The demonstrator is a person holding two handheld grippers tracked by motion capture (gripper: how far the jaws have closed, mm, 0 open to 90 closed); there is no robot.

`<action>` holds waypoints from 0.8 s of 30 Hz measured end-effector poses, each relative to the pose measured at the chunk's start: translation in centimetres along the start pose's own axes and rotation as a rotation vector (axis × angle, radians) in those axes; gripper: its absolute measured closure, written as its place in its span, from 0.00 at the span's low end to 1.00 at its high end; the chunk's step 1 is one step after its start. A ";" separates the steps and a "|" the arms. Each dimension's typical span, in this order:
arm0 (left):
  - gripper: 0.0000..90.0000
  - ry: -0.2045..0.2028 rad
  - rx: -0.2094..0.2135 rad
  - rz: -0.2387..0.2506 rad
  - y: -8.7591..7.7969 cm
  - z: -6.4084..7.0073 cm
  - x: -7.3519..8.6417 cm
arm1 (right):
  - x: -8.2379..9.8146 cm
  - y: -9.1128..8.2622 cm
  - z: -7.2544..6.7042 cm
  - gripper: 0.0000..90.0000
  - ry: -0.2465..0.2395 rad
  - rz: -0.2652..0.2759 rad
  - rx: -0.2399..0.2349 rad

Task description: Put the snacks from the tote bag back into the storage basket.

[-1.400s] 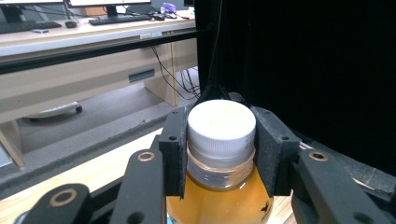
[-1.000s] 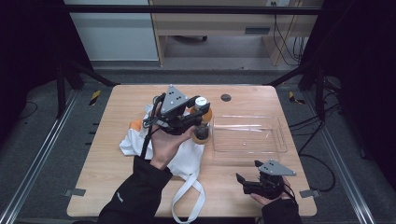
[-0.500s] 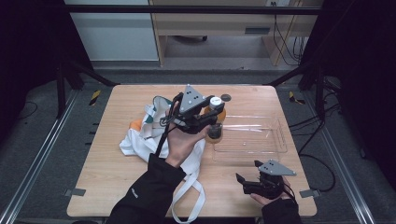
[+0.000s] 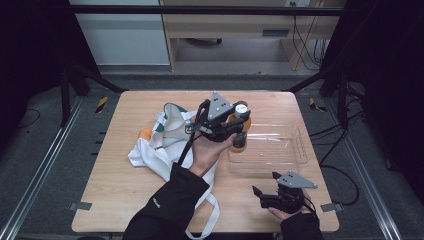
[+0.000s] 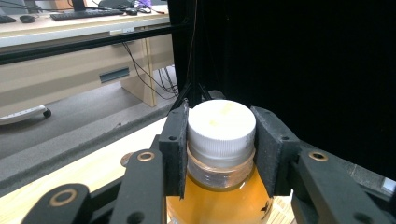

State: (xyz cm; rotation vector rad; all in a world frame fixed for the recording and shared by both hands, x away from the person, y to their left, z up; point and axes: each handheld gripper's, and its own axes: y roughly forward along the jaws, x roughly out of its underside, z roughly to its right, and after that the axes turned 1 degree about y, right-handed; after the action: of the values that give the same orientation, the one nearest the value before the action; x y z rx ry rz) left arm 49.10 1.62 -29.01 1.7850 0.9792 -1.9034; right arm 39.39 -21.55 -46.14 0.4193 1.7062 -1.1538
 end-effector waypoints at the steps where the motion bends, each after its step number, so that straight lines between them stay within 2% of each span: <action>1: 0.65 0.001 -0.001 -0.002 0.1 0.0 0.0 | 0.0 0.0 0.0 0.16 0.000 0.000 0.001; 24: 0.65 0.002 0.003 -0.034 2.8 0.4 1.9 | 0.0 0.0 0.0 0.16 -0.001 -0.002 -0.002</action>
State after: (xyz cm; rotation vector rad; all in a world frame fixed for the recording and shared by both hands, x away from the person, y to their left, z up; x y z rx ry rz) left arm 50.40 -0.27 -31.52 1.7826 1.0137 -1.9247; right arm 39.39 -21.53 -46.16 0.4163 1.7067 -1.1534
